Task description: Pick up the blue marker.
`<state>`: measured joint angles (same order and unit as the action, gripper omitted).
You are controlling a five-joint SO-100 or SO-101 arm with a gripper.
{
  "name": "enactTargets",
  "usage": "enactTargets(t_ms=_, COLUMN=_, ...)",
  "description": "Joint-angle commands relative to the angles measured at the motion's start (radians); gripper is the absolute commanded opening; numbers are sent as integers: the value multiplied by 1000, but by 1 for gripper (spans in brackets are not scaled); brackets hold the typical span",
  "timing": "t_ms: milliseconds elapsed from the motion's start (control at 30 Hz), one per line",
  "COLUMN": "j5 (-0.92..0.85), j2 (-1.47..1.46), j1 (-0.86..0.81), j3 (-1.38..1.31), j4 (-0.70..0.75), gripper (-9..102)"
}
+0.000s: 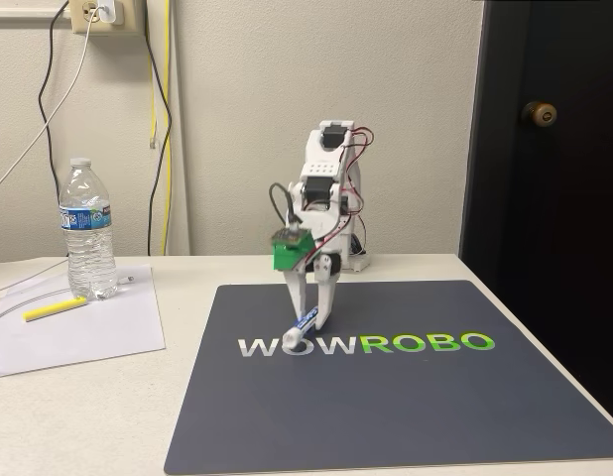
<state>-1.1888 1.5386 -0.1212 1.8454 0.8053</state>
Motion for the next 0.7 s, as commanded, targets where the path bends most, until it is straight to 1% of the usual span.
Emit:
enactTargets(t_ms=0, j5=75, j2=109, j1=20, j3=-18, j4=-2, gripper=4)
enactTargets(t_ms=233, j5=273, j2=308, j1=55, j3=-18, j4=46, gripper=4)
enactTargets(t_ms=333, j5=388, j2=388, j1=74, j3=-18, j4=51, gripper=4)
enactTargets(t_ms=667, j5=827, j2=552, j1=124, j3=-8, j4=-57, gripper=4)
